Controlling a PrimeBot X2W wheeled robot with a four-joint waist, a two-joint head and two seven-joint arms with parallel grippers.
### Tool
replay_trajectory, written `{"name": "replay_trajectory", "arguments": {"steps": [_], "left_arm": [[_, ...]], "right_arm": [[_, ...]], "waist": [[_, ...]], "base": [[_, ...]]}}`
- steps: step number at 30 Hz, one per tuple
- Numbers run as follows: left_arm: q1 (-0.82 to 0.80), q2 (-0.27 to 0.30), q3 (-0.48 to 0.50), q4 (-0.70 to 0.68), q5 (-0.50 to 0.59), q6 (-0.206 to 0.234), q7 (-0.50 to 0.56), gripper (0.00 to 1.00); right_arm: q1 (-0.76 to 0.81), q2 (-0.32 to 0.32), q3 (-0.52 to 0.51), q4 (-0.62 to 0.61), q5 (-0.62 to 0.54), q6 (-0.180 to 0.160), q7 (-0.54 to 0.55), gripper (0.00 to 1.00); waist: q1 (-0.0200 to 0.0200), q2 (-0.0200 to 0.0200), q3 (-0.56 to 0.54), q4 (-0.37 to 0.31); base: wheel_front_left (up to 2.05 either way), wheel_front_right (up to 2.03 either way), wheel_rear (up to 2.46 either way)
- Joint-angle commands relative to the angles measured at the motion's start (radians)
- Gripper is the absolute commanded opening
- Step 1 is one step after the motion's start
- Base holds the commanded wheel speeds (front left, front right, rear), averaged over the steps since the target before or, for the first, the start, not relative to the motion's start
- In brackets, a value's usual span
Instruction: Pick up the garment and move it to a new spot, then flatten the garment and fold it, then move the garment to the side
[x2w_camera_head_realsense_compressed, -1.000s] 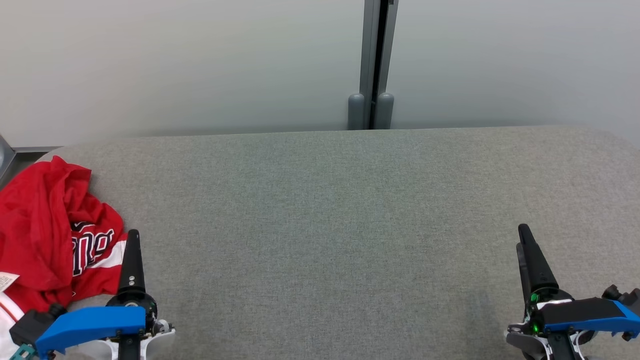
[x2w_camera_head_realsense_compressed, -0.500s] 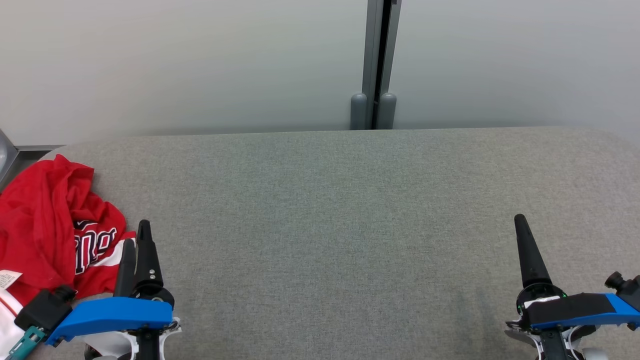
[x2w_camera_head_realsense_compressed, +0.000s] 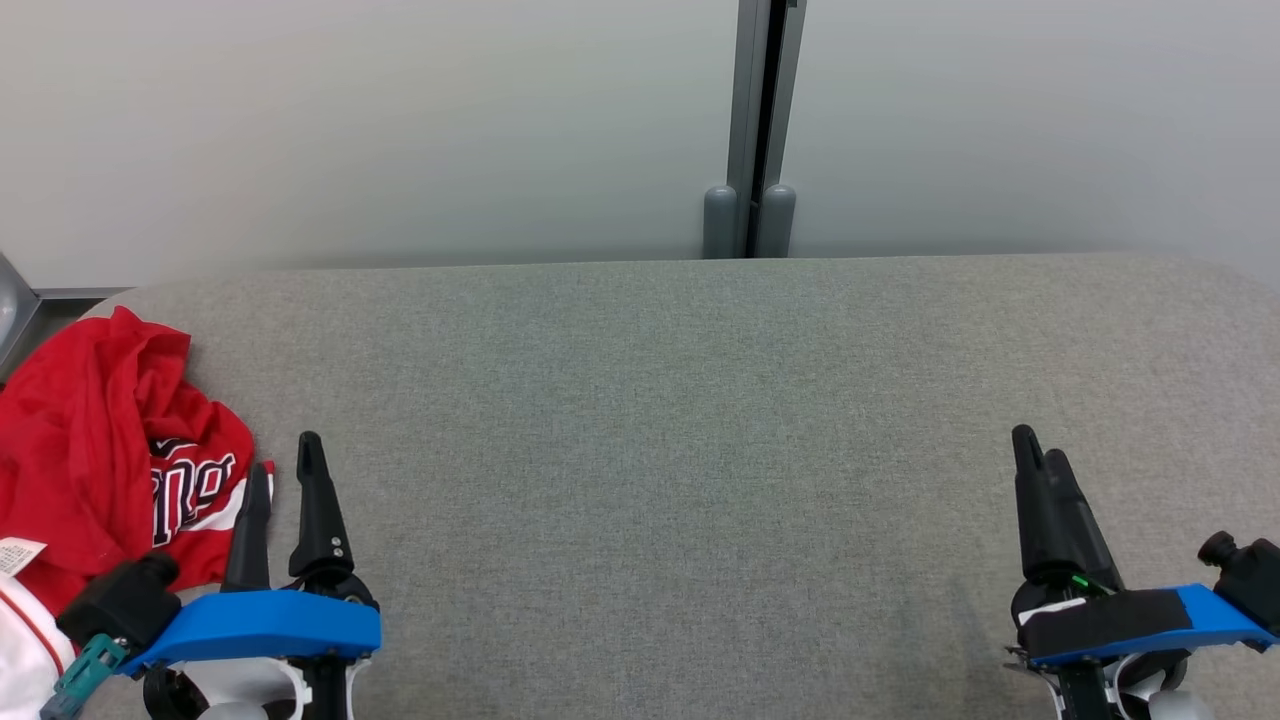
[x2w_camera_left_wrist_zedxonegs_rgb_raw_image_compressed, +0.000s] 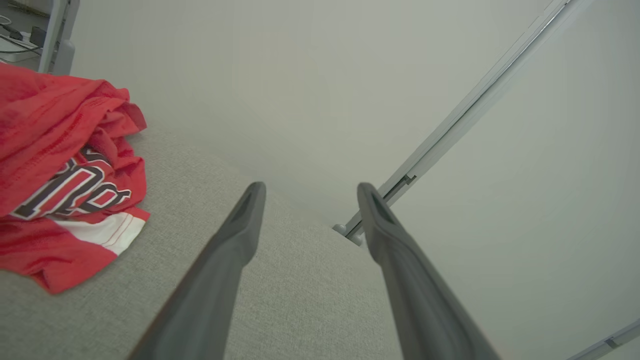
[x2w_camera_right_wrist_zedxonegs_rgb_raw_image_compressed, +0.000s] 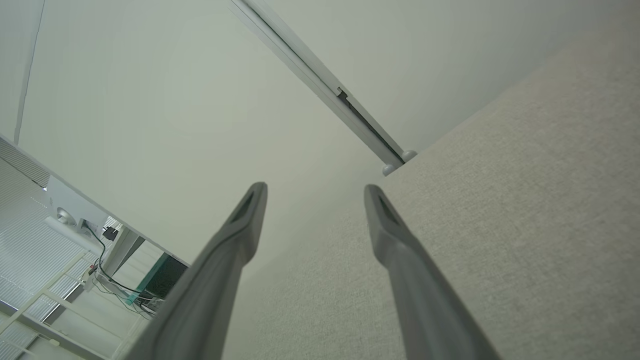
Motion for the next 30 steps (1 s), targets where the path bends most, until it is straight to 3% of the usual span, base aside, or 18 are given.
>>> {"name": "replay_trajectory", "arguments": {"steps": [1, 30], "left_arm": [[-0.024, 0.009, -0.009, -0.014, 0.047, 0.007, -0.012, 1.00], [-0.027, 0.019, -0.046, 0.015, 0.395, 0.058, -0.083, 1.00]], "right_arm": [[0.004, -0.008, 0.005, -0.019, -0.048, 0.002, -0.012, 1.00], [0.007, -0.010, 0.035, 0.002, -0.395, 0.002, -0.083, 1.00]], "waist": [[0.0000, 0.0000, 0.000, 0.000], [0.0000, 0.0000, -0.005, 0.006]], "base": [[0.00, 0.00, 0.00], [0.00, 0.00, 0.00]]}}
